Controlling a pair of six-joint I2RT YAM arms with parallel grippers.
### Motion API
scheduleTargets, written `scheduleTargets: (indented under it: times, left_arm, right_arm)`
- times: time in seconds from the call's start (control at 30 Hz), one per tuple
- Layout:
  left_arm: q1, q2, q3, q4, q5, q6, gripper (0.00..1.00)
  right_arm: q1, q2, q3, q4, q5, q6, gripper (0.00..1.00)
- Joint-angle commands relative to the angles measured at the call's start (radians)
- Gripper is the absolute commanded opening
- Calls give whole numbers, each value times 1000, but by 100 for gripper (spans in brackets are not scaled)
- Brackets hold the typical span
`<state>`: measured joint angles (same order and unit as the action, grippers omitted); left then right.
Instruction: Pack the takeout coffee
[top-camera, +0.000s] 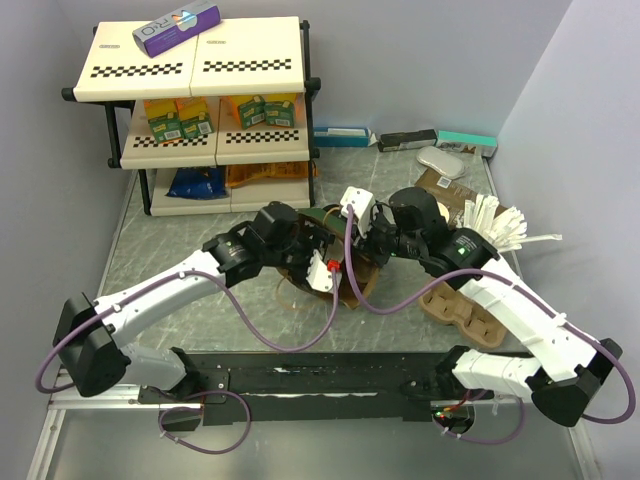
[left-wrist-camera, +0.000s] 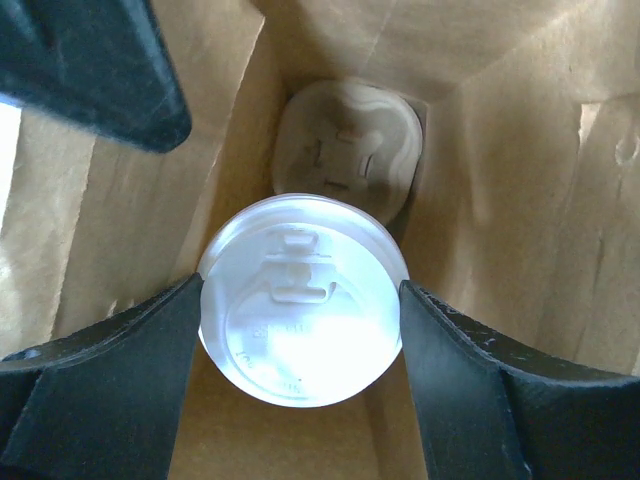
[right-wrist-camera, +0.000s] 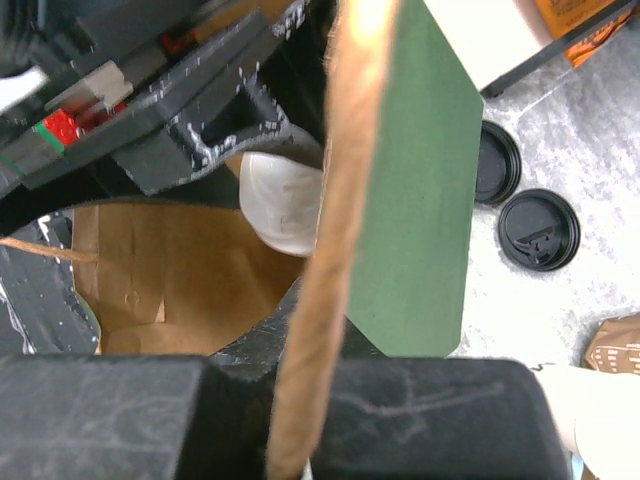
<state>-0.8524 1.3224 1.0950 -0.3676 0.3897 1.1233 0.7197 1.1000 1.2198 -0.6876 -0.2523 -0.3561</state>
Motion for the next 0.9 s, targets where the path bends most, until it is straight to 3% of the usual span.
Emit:
scheduleTargets:
  times: [0.0, 0.57, 0.87]
  left_arm:
    - [-2, 9, 34, 22, 92, 3, 1]
    - [-53, 64, 6, 117, 69, 82, 1]
    - [-91, 115, -10, 203, -11, 96, 1]
  right_arm:
    - [6, 9, 52, 23, -19, 8, 0]
    - [6, 24, 57, 16, -74, 43, 0]
    - [7, 38, 66, 20, -100, 68, 0]
